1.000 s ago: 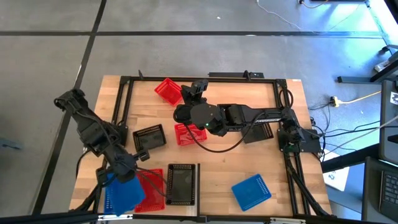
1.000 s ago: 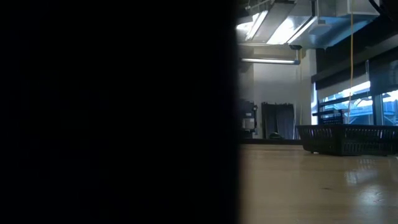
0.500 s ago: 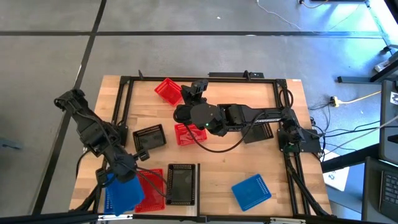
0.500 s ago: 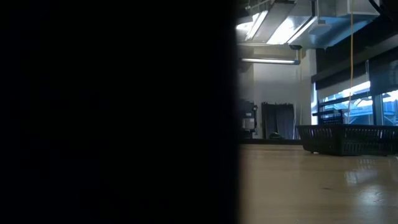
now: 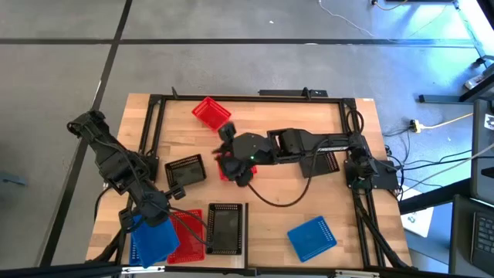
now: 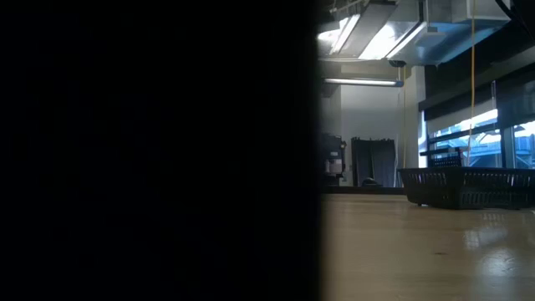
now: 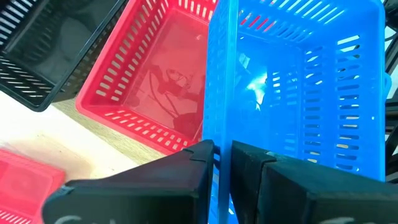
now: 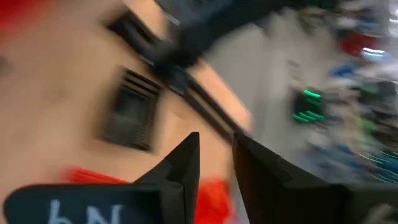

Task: Stack baskets on shelf by color
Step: Stack the left blue bin on top of the other blue bin on the shelf

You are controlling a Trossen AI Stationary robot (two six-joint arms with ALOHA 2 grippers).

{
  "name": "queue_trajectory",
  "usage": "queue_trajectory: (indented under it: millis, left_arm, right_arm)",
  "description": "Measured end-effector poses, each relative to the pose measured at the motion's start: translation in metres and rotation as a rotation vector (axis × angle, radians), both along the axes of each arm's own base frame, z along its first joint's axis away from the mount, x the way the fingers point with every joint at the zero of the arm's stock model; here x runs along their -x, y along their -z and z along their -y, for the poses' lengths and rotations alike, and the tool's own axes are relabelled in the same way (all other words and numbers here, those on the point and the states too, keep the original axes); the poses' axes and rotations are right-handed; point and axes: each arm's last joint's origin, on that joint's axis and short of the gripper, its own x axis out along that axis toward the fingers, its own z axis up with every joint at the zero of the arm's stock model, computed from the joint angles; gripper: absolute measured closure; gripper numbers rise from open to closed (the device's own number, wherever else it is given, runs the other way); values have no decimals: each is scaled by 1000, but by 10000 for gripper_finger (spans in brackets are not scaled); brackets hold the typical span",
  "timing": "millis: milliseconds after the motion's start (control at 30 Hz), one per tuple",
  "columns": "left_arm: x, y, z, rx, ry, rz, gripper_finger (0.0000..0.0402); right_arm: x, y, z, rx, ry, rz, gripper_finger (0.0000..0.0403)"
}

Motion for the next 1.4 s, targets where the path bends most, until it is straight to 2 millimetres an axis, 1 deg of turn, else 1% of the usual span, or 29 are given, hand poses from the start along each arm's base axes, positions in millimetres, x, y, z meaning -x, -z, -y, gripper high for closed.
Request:
queue_trajectory:
  millis: [133,267,333,400,533,667,767,967,1233,1400]
  left_arm:
    - [0,0,0,0,0,0,374]
    - [0,0,0,0,-1,-1,374]
    - [0,0,0,0,0,0,374]
    - [0,0,0,-1,1,0,374]
    - [0,0,0,-1,2,0,374]
    - [1,1,-1,-9,2,-9,374]
    - [3,2,-2,-30,4,-35,374]
    - [10,3,0,-28,53,-82,374]
    - [13,3,3,-50,151,-43,374]
    - [14,4,3,-57,168,-43,374]
  right_arm:
    - [2,6,2,-268,-153,-84,304]
    - [6,11,7,-603,-289,-226,304]
    - [7,11,12,-741,-309,-272,304]
    - [6,11,17,-801,-282,-275,304]
    - [4,12,23,-781,-222,-258,304]
    - [4,13,25,-731,-166,-234,304]
    - [3,13,25,-740,-137,-228,304]
    - [3,13,26,-739,-135,-227,304]
    - [3,13,26,-738,-136,-227,304]
    - [3,13,26,-737,-136,-226,304]
